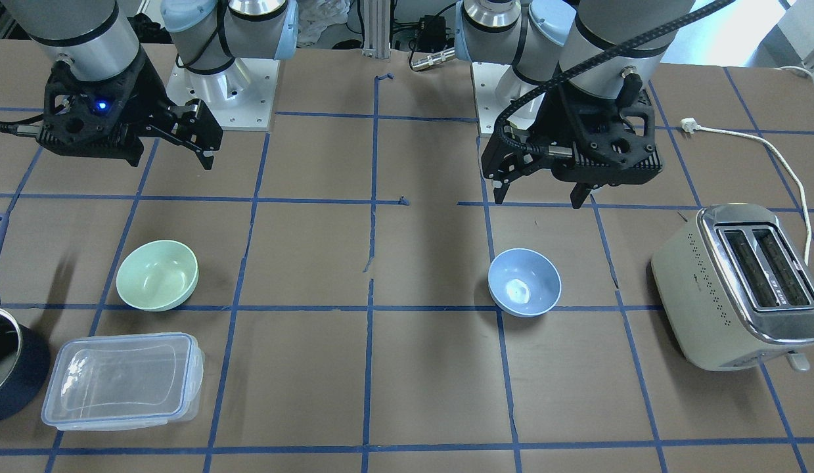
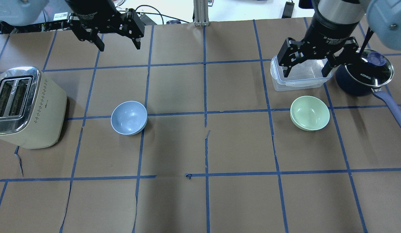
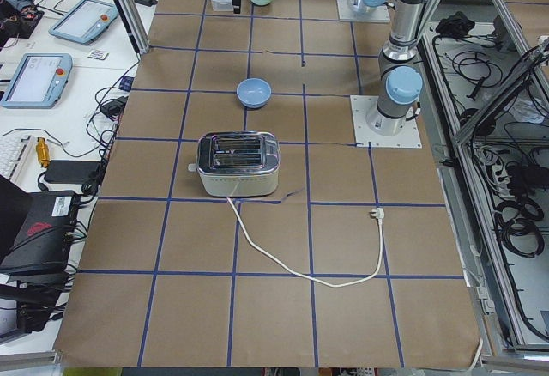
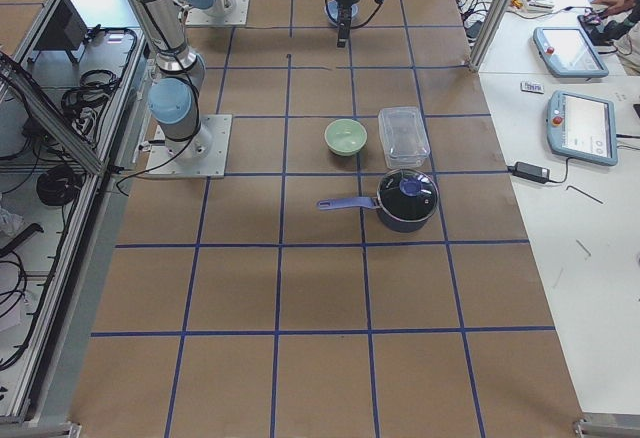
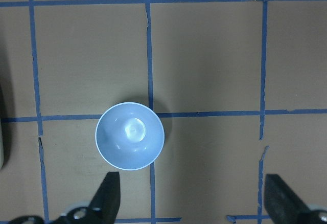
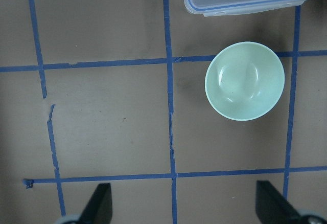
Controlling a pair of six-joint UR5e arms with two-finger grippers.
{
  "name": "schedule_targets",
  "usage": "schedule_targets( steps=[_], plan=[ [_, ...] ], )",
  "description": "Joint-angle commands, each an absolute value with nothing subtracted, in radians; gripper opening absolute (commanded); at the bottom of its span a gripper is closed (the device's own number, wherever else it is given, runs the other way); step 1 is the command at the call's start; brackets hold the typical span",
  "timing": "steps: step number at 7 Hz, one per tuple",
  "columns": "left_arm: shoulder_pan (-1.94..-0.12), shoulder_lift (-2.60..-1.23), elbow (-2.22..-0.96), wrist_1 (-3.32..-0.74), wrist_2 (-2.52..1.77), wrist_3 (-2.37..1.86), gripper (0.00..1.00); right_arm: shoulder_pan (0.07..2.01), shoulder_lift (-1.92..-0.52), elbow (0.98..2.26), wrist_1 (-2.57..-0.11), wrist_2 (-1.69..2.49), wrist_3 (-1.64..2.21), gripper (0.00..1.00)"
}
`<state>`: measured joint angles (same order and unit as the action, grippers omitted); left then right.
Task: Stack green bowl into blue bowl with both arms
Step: 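Lower the left gripper onto the blue bowl while the right lowers onto the green bowl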
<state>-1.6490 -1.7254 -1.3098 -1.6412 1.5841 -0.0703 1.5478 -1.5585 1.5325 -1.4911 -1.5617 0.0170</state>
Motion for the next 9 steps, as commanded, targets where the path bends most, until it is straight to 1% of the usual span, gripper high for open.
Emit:
schedule_targets(
  steps=[1, 4, 5, 6, 7, 8, 9],
  plan=[
    [-1.649, -1.71, -1.342, -1.638, 1.585, -0.071, 1.0, 1.548, -1.554, 1.532, -1.491, -1.563, 0.012, 1.0],
    [-1.649, -1.71, -1.344, -1.638, 1.585, -0.071, 1.0, 1.525, -1.545, 1.54, -1.491, -1.566, 0.005, 1.0],
    [-1.649, -1.71, -1.344, -1.638, 1.585, -0.071, 1.0, 1.517, -1.534, 1.561, -1.5, -1.554, 0.014, 1.0],
    [-1.651, -1.71, -1.345, -1.641, 1.585, -0.071, 1.0, 1.496, -1.513, 1.612, -1.59, -1.565, 0.003, 1.0],
    [-1.649, -1.712, -1.351, -1.643, 1.585, -0.069, 1.0, 1.474, -1.511, 1.69, -1.668, -1.565, 0.0, 1.0],
    [-1.648, -1.733, -1.386, -1.632, 1.585, -0.069, 1.0, 1.453, -1.499, 1.779, -1.793, -1.56, -0.018, 1.0],
    [-1.644, -1.761, -1.473, -1.585, 1.585, -0.068, 1.0, 1.436, -1.479, 1.845, -1.918, -1.563, -0.046, 1.0]
  ],
)
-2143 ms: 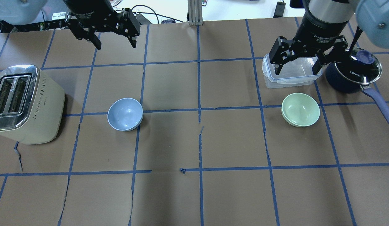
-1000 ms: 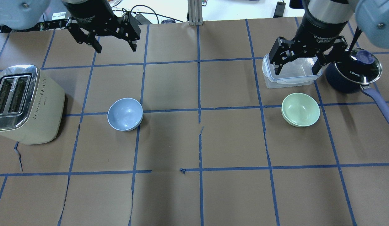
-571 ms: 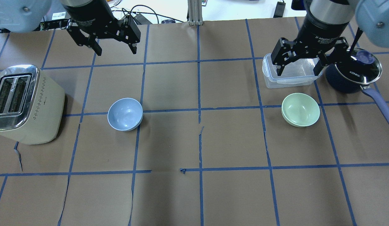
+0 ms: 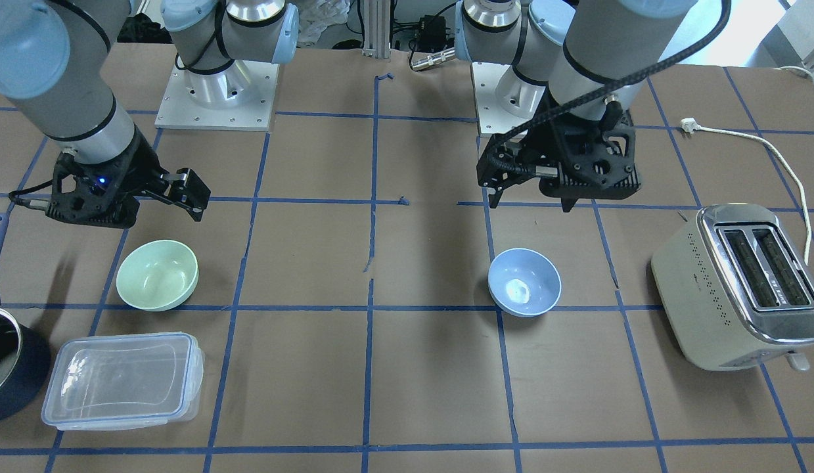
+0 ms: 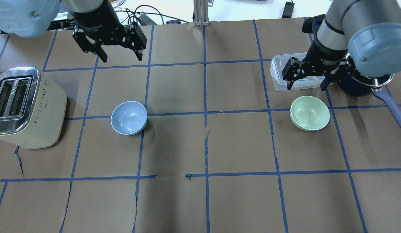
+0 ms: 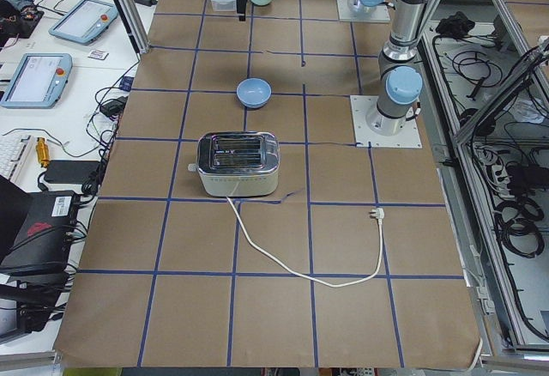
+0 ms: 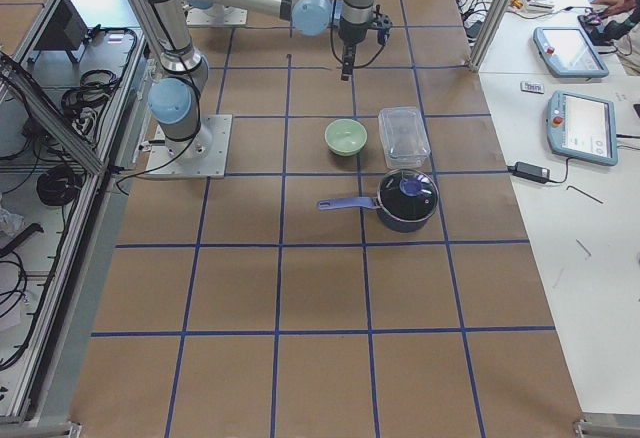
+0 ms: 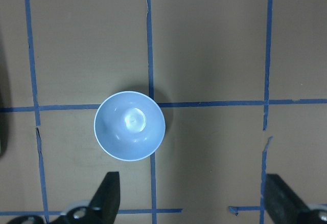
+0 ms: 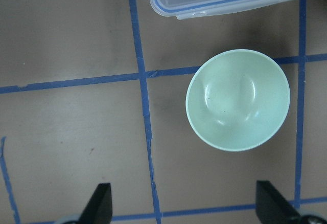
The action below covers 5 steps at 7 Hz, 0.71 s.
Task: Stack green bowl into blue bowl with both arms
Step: 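Lower the left gripper onto the blue bowl while the right lowers onto the green bowl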
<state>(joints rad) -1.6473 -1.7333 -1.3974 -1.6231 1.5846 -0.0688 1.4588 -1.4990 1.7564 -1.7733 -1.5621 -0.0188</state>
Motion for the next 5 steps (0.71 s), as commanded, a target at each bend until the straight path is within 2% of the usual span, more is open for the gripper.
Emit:
schedule_targets(
  steps=[1, 2, 5],
  plan=[
    [-1.629, -1.766, -1.603, -1.419, 1.585, -0.048, 1.0, 1.43, -1.447, 1.889, -1.998, -1.562, -0.076, 1.0],
    [-1.6, -1.779, -1.706, -1.322, 1.583, -0.019, 1.0, 1.43, -1.392, 1.897, -2.063, -1.559, -0.072, 1.0],
    [-1.591, -1.935, -1.753, -1.259, 1.583, -0.021, 1.0, 1.43, -1.307, 1.899, -2.111, -1.562, -0.081, 1.0]
  ],
)
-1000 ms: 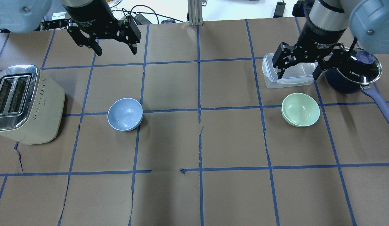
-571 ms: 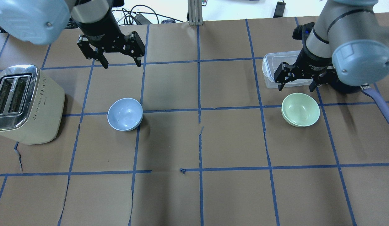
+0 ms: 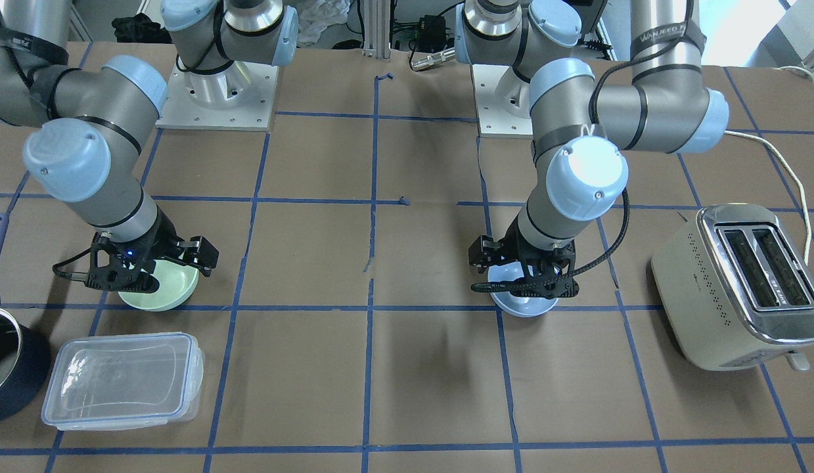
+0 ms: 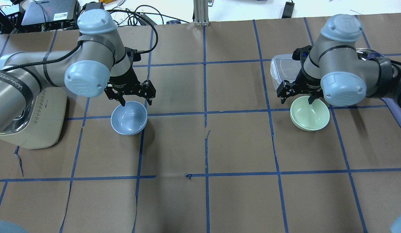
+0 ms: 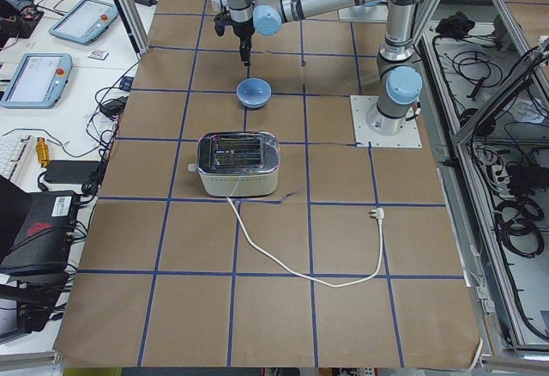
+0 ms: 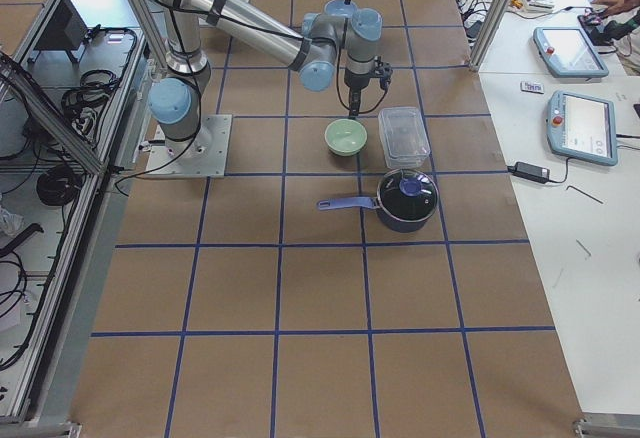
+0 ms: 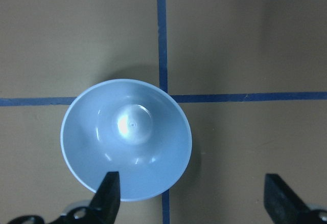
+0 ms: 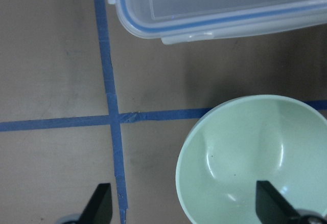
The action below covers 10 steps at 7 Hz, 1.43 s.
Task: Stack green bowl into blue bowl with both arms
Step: 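Lower the left gripper onto the blue bowl while the right lowers onto the green bowl, then lift the blue bowl with the left gripper while the right grips the green bowl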
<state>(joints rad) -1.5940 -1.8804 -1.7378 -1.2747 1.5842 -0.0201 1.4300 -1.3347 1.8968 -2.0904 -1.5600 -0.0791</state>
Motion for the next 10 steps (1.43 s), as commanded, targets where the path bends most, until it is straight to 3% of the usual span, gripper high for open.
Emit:
schedule_targets(
  steps=[1, 2, 3, 4, 5, 6, 7, 8, 9, 10],
  plan=[
    [-1.592, -1.953, -1.764, -1.261, 1.583, -0.023, 1.0, 1.428, -1.289, 1.899, -2.115, -1.562, -0.093, 1.0],
    [-1.594, -1.963, -1.775, -1.259, 1.582, -0.025, 0.98, 1.427, -1.266, 1.899, -2.14, -1.563, -0.109, 1.0],
    [-1.595, -1.976, -1.787, -1.256, 1.582, -0.017, 0.77, 1.424, -1.238, 1.899, -2.147, -1.562, -0.112, 1.0],
    [-1.598, -1.976, -1.795, -1.255, 1.58, -0.02, 0.36, 1.424, -1.23, 1.902, -2.155, -1.563, -0.11, 1.0],
    [-1.601, -1.979, -1.793, -1.253, 1.578, -0.008, 0.0, 1.424, -1.23, 1.914, -2.166, -1.563, -0.11, 1.0],
    [-1.603, -1.976, -1.787, -1.253, 1.582, 0.001, 0.0, 1.424, -1.221, 1.925, -2.204, -1.563, -0.11, 1.0],
    [-1.603, -1.976, -1.786, -1.25, 1.58, -0.002, 0.0, 1.424, -1.209, 1.93, -2.23, -1.566, -0.112, 0.88],
    [-1.605, -1.967, -1.775, -1.23, 1.58, 0.011, 0.0, 1.422, -1.209, 1.93, -2.23, -1.566, -0.113, 0.62],
    [-1.615, -1.945, -1.763, -1.232, 1.582, 0.027, 0.0, 1.422, -1.209, 1.93, -2.229, -1.571, -0.11, 0.25],
    [-1.64, -1.921, -1.746, -1.247, 1.575, 0.018, 0.0, 1.422, -1.21, 1.928, -2.218, -1.613, -0.109, 0.0]
  ],
)
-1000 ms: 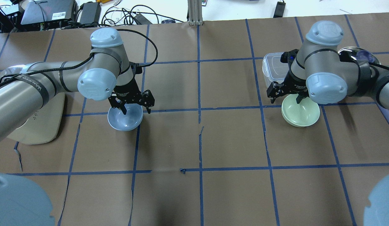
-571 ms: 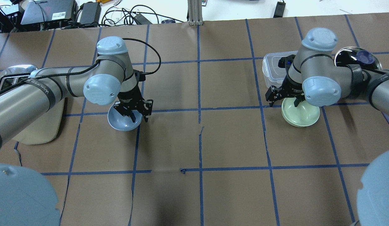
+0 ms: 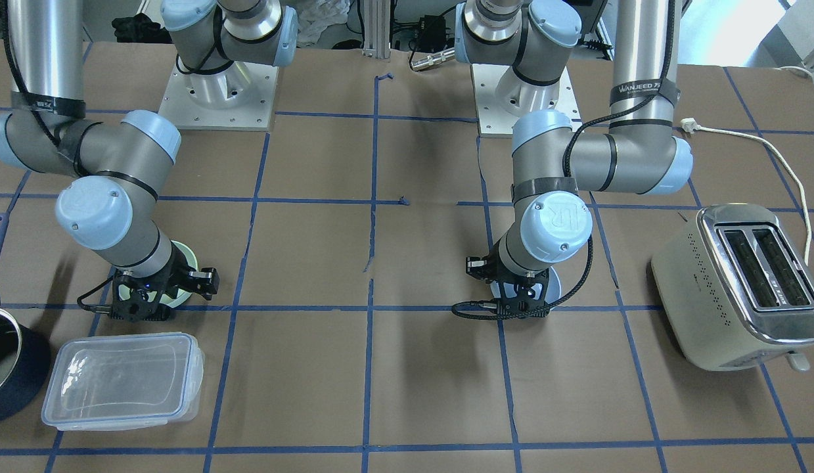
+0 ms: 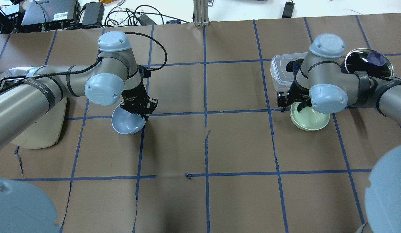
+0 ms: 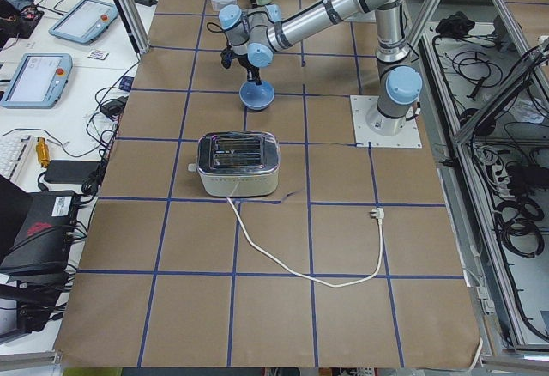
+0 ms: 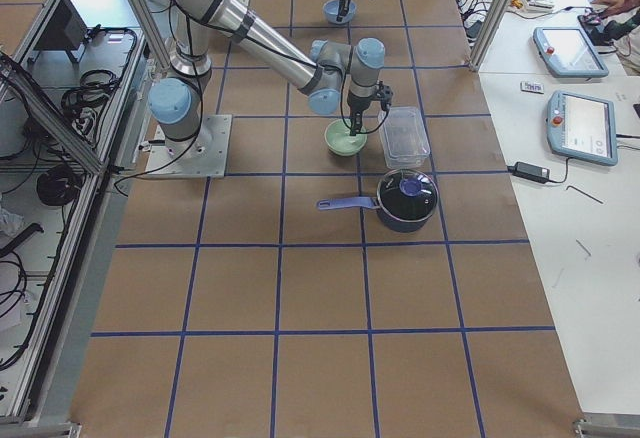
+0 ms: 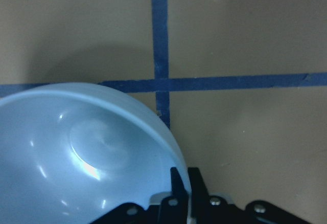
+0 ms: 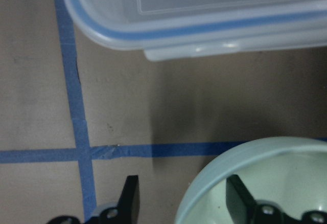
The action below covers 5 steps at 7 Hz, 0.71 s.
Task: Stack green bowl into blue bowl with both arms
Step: 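Lift the blue bowl with the left gripper while the right grips the green bowl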
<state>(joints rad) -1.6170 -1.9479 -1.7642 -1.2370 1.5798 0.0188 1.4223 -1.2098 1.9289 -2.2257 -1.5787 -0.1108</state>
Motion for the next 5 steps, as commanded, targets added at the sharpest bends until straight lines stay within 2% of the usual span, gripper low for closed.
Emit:
schedule_targets(
  steps=[1, 2, 5],
  plan=[
    [-1.723, -1.907, -1.712, -1.279, 1.575, -0.039, 0.0, 1.422, -1.216, 1.928, -2.209, -1.63, -0.107, 0.0],
    [-1.82, -1.936, -1.679, -1.276, 1.568, -0.201, 0.0, 1.422, -1.223, 1.919, -2.194, -1.631, -0.104, 0.0],
    [-1.926, -2.028, -1.591, -1.107, 1.374, -0.449, 0.0, 1.422, -1.275, 1.896, -2.14, -1.634, -0.101, 0.0]
  ],
)
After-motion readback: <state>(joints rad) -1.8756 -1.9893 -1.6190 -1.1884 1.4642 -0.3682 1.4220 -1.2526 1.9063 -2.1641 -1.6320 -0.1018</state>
